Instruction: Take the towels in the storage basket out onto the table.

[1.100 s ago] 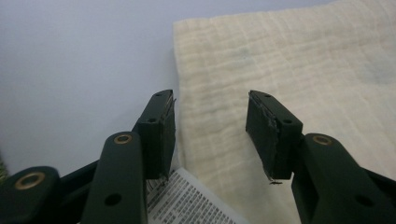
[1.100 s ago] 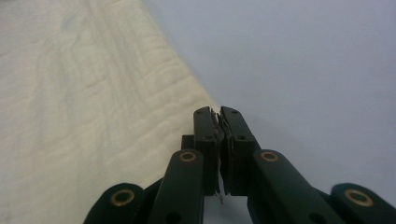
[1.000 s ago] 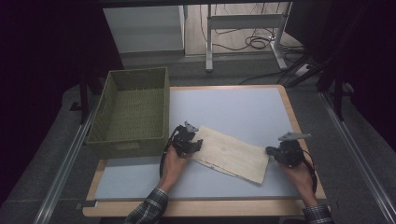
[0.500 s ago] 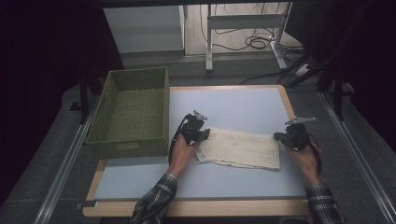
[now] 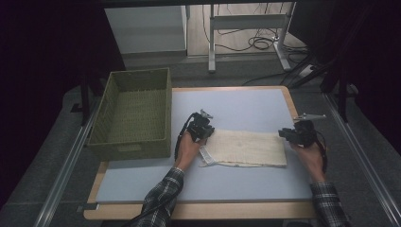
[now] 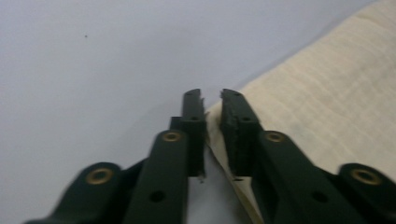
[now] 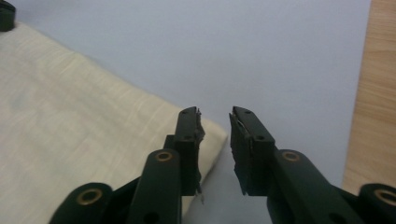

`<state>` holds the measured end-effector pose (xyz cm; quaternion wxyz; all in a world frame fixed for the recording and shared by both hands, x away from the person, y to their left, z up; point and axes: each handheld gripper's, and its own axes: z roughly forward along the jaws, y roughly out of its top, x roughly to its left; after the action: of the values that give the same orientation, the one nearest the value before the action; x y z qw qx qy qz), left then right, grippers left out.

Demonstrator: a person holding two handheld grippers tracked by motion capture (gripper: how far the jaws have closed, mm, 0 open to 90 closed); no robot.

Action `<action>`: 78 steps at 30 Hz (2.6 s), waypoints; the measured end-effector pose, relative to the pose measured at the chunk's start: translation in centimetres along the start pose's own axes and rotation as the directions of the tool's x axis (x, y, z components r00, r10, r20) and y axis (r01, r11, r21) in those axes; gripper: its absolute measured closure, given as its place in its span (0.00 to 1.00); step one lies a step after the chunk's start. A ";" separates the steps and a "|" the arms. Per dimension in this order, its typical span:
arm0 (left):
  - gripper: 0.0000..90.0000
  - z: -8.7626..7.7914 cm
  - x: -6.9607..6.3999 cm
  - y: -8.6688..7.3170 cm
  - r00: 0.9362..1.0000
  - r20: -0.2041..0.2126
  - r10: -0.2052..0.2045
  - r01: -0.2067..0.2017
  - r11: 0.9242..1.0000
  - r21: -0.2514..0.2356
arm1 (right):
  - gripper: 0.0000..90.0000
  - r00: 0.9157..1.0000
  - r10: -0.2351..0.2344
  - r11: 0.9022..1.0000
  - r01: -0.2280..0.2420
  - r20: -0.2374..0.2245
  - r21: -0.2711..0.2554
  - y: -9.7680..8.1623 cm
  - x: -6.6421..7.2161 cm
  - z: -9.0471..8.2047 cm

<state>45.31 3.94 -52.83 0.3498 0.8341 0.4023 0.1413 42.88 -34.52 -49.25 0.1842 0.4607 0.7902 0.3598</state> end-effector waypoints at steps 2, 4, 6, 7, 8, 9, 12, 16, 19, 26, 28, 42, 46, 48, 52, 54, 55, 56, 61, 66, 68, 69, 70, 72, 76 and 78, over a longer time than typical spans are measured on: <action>0.97 -0.2 -0.2 -0.2 1.000 -0.018 0.001 -0.001 1.000 0.007 | 0.75 1.000 0.001 1.000 -0.001 -0.001 0.002 -0.4 0.3 -0.8; 0.97 -0.6 -0.4 -0.5 0.999 -0.039 0.008 -0.007 1.000 0.013 | 0.72 1.000 0.004 1.000 -0.004 -0.021 0.010 -1.0 0.6 -1.7; 0.97 -1.0 -0.6 -0.9 0.999 -0.048 0.005 -0.005 1.000 0.014 | 0.70 1.000 -0.010 1.000 0.010 -0.026 0.022 -1.6 1.2 -2.3; 0.97 -1.3 -0.8 -1.2 0.999 -0.054 0.003 -0.002 1.000 0.017 | 0.69 0.999 -0.023 0.999 0.024 -0.029 0.026 -2.2 1.8 -2.8; 0.97 -1.4 -0.9 -1.4 0.998 -0.061 0.012 -0.011 1.000 0.024 | 0.69 0.999 -0.023 0.999 0.024 -0.029 0.026 -2.2 1.8 -2.8; 0.99 -1.7 -1.0 -1.7 0.997 -0.073 0.028 -0.025 0.999 0.040 | 0.69 0.998 -0.036 0.999 0.037 -0.044 0.029 -2.5 2.5 -3.2; 0.99 -2.5 -1.0 -2.6 0.998 -0.062 0.018 -0.016 0.999 0.039 | 0.69 0.997 -0.044 0.998 0.046 -0.069 0.030 -2.5 3.2 -3.3; 0.90 -3.1 -0.5 -2.5 0.999 -0.045 -0.009 0.008 1.000 -0.027 | 0.68 0.991 -0.071 0.996 0.076 -0.114 0.037 -2.3 5.0 -3.0; 0.79 -2.9 -0.3 -1.9 0.999 -0.010 -0.030 0.029 0.998 -0.060 | 0.67 0.985 -0.086 0.995 0.092 -0.150 0.034 -2.1 6.4 -2.3; 0.72 -0.7 0.2 -0.8 1.000 -0.027 0.002 -0.003 1.000 -0.009 | 0.68 0.960 -0.143 0.986 0.159 -0.240 0.048 -2.2 10.0 -0.6; 0.72 -0.5 0.7 -0.8 1.000 -0.011 -0.013 0.013 1.000 -0.019 | 0.71 0.949 -0.160 0.983 0.177 -0.273 0.041 -2.0 11.4 -0.2; 0.72 -0.2 2.0 -1.2 1.000 0.016 -0.008 0.008 0.999 -0.042 | 0.74 0.885 -0.238 0.962 0.272 -0.400 0.029 0.2 18.8 3.5; 0.71 -0.1 2.2 -1.3 0.999 0.036 -0.019 0.020 0.999 -0.047 | 0.70 0.870 -0.258 0.955 0.295 -0.419 0.026 1.0 20.8 4.9; 0.71 -0.1 2.3 -1.3 0.999 0.039 -0.017 0.019 0.999 -0.049 | 0.68 0.865 -0.265 0.952 0.305 -0.425 0.026 1.3 21.8 5.5; 0.71 -0.1 2.4 -1.4 0.999 0.046 -0.017 0.019 0.999 -0.051 | 0.64 0.865 -0.282 0.946 0.323 -0.415 0.030 1.9 23.4 6.7; 0.71 -0.1 2.5 -1.4 0.999 0.050 -0.021 0.023 0.998 -0.055 | 0.63 0.866 -0.306 0.936 0.350 -0.394 0.042 2.1 24.4 7.5; 0.71 -0.1 2.5 -1.4 0.998 0.050 -0.023 0.025 0.998 -0.056 | 0.63 0.868 -0.315 0.932 0.359 -0.383 0.047 2.1 24.6 7.7; 0.71 -0.1 2.5 -1.5 0.998 0.050 -0.024 0.027 0.998 -0.057 | 0.63 0.870 -0.332 0.925 0.377 -0.364 0.056 2.0 25.0 8.1; 0.66 -0.1 2.4 -1.2 0.999 0.031 -0.038 0.039 0.998 -0.040 | 0.91 0.871 -0.412 0.897 0.440 -0.268 0.051 1.7 26.0 8.3; 0.58 -0.3 2.4 -1.1 0.998 0.040 -0.053 0.054 0.998 -0.025 | 0.95 0.876 -0.366 0.913 0.403 -0.313 0.060 1.7 25.2 8.1; 0.60 -0.3 2.3 -1.2 0.997 0.051 -0.057 0.059 0.998 -0.027 | 0.95 0.879 -0.333 0.926 0.374 -0.341 0.058 1.5 24.6 7.9; 0.62 -0.3 2.2 -1.2 0.997 0.059 -0.056 0.057 0.998 -0.029 | 0.95 0.879 -0.320 0.930 0.362 -0.355 0.058 1.4 24.4 7.8; 0.66 -0.4 2.0 -1.3 0.996 0.071 -0.055 0.057 0.998 -0.029 | 0.95 0.877 -0.309 0.934 0.353 -0.367 0.058 1.3 24.1 7.6; 0.75 -0.5 1.7 -1.5 0.994 0.096 -0.057 0.060 0.998 -0.030 | 0.95 0.875 -0.298 0.938 0.343 -0.382 0.053 1.2 23.7 7.2; 0.91 -0.6 1.4 -1.9 0.983 0.161 -0.089 0.095 0.995 -0.031 | 0.95 0.868 -0.286 0.942 0.332 -0.405 0.046 1.0 23.3 6.5; 0.97 -0.8 1.2 -1.9 0.983 0.166 -0.082 0.089 0.996 -0.030 | 0.95 0.867 -0.288 0.942 0.332 -0.408 0.041 0.9 23.3 6.3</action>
<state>44.55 6.05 -53.68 0.4029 0.8183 0.4049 0.0644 35.49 -11.67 -51.86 0.0504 0.2548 0.8932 0.3671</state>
